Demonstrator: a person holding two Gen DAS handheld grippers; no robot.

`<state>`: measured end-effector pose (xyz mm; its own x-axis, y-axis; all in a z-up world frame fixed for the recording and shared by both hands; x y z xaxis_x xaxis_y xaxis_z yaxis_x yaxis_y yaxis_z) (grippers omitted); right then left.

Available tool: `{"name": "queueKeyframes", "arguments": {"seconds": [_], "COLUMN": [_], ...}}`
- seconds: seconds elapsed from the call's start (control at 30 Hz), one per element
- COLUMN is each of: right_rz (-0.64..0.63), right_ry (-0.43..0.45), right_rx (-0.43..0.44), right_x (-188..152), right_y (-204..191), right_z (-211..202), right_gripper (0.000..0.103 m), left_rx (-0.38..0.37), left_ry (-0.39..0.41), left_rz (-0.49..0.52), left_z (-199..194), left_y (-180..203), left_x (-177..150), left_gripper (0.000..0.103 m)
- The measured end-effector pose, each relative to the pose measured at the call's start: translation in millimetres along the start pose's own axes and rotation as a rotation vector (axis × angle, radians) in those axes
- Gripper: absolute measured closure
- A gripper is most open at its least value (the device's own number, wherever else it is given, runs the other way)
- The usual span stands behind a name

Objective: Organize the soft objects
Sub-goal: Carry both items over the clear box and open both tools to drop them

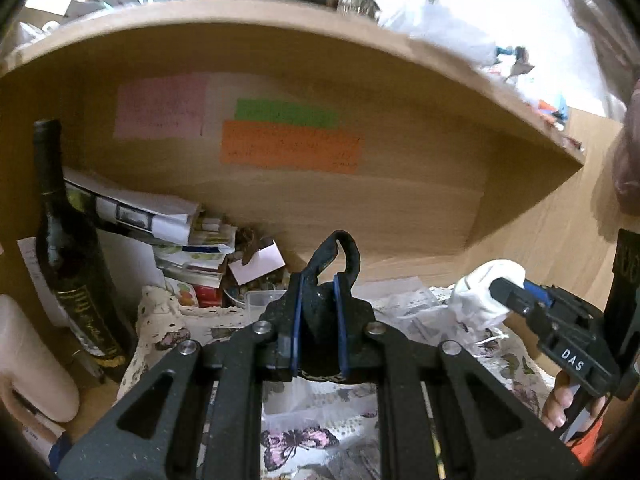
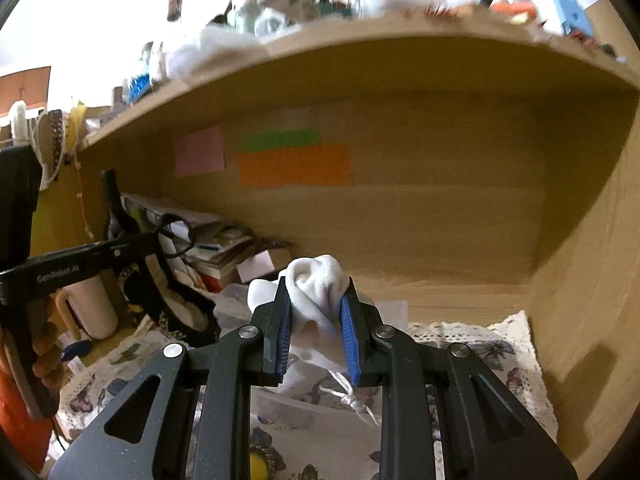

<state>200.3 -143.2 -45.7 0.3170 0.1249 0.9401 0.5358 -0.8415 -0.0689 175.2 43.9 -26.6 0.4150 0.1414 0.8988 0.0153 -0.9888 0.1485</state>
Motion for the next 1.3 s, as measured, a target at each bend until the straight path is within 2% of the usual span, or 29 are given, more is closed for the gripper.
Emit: {"name": "queueKeyframes", "arguments": {"seconds": [0.53,0.77,0.93,1.0,1.1,1.17,1.23,1.3], "right_rz": [-0.017,-0.034,-0.043,-0.043,-0.043,-0.044,-0.05,-0.069], "right_ry": [-0.24,-0.325,-0.366,-0.372,-0.384,-0.383,-0.367,-0.337], "right_rx": [-0.022,-0.023,-0.015,-0.016,-0.019,-0.018,-0.019,-0.028], "right_x": [-37,-50,-56,-57,-57,-56,-53,-48], "right_y": [6,5,1,1,1,1,0,-2], "right_z": [76,91,99,99,99,98,92,84], "right_gripper": [0.083,0.083,0.08,0.079,0.072,0.063,0.051,0.041], "left_rx": [0.031,0.039,0.035,0.032,0.037,0.035,0.031,0.035], "left_ry": [-0.189,-0.285,-0.348,-0.368,-0.372,-0.366,-0.348,-0.327], "left_rz": [0.085,0.117,0.104,0.095,0.094,0.092,0.087,0.092], "left_z": [92,108,116,117,112,107,97,89], "left_y": [12,14,10,8,4,2,1,0], "left_x": [-34,-49,-58,-60,-61,-59,-57,-53], "left_gripper": [0.089,0.089,0.086,0.081,0.073,0.064,0.05,0.045]}}
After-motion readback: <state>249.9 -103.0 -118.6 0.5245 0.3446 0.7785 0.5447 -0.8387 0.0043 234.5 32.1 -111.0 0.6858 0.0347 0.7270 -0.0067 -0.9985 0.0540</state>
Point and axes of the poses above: each gripper's, at about its wrist camera, not at the fingertips, and z roughly the way its jaws point, y to its right, x to its top, the point moved 4 cm from there along z, roughly the way its jaws point, and after that the axes turned 1 degree about x, right-handed, at the moved point
